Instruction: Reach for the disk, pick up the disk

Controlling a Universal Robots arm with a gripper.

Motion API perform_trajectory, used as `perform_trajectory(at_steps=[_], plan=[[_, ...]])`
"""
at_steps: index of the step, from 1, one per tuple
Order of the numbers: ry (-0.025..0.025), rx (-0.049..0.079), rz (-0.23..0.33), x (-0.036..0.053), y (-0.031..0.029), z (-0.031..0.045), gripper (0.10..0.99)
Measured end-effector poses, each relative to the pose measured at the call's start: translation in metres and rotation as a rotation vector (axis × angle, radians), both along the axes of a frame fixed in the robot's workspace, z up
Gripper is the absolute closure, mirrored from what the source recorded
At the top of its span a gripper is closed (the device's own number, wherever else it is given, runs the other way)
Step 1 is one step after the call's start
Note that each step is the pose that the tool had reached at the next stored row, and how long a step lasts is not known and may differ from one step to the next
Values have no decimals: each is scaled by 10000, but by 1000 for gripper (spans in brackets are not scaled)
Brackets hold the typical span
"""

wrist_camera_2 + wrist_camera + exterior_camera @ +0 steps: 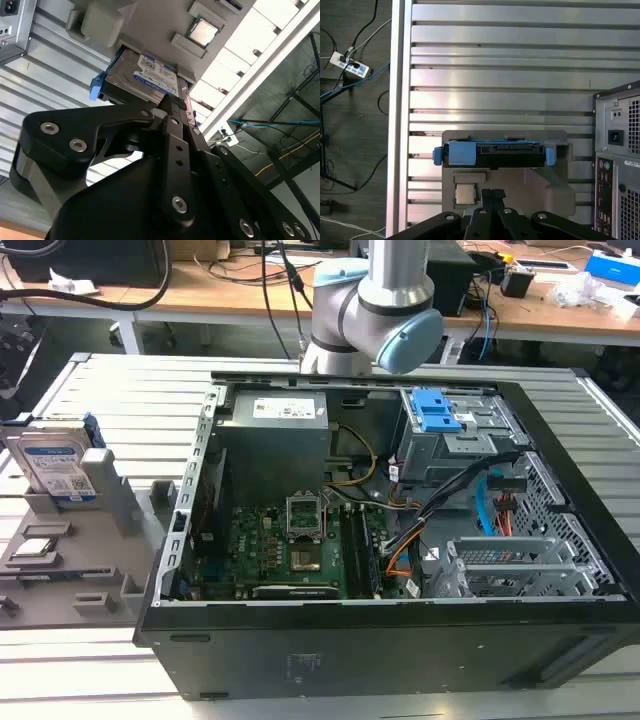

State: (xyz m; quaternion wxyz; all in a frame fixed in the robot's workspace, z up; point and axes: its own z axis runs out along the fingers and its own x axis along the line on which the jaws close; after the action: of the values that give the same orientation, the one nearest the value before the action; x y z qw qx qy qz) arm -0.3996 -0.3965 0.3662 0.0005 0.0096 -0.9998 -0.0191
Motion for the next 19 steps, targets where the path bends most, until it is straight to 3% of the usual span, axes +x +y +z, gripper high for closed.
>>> perform_trajectory(at_steps=[3,19], plan=[[0,0,201,-1,0,0,980],[-1,1,2509,0,0,0,980]])
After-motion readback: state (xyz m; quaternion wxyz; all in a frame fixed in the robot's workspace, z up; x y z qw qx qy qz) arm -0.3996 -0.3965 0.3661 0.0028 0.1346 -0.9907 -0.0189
